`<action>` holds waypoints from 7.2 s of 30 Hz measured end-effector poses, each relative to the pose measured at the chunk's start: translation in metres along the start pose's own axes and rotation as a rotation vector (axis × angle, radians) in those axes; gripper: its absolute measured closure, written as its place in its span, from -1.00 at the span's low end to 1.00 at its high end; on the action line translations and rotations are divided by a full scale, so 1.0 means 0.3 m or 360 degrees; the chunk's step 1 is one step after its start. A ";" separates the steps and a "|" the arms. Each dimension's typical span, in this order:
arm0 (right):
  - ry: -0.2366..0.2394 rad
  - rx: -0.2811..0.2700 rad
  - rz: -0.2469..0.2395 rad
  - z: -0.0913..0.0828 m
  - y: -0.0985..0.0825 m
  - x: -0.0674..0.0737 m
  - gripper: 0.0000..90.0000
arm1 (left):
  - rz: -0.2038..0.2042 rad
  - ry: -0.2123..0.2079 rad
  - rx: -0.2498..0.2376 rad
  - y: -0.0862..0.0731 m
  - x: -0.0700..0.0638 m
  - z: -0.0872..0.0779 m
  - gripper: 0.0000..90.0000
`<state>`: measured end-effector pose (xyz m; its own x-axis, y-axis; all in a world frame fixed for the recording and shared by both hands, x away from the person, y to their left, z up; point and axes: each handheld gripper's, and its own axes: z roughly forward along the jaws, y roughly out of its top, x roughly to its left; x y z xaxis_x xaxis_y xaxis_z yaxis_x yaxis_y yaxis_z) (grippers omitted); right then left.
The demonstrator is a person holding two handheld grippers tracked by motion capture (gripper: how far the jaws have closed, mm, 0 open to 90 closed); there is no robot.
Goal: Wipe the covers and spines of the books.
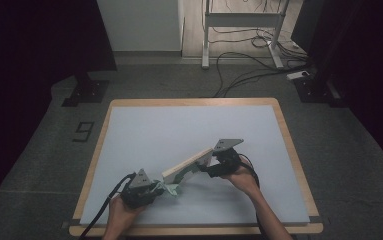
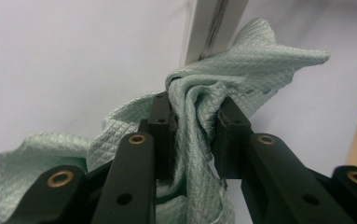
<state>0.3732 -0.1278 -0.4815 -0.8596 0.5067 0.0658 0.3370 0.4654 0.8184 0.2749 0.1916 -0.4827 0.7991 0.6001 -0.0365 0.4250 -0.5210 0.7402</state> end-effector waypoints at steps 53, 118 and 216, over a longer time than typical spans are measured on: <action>0.0005 0.0001 0.0015 -0.003 -0.001 -0.003 -0.35 | -0.0170 0.0306 0.0024 0.014 0.219 -0.206 0.59; 0.0008 0.0019 0.0035 0.004 -0.003 -0.005 -0.35 | -0.0139 -0.0041 -0.0028 0.071 0.121 -0.112 -0.37; 0.0000 0.0081 0.0192 -0.134 -0.119 0.027 -0.44 | -0.0186 -0.0054 0.0060 0.048 -0.049 0.053 -0.38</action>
<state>0.3390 -0.1694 -0.4873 -0.8117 0.5612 0.1619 0.4569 0.4374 0.7746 0.2760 0.1657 -0.4822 0.7567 0.6377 -0.1442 0.5314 -0.4714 0.7038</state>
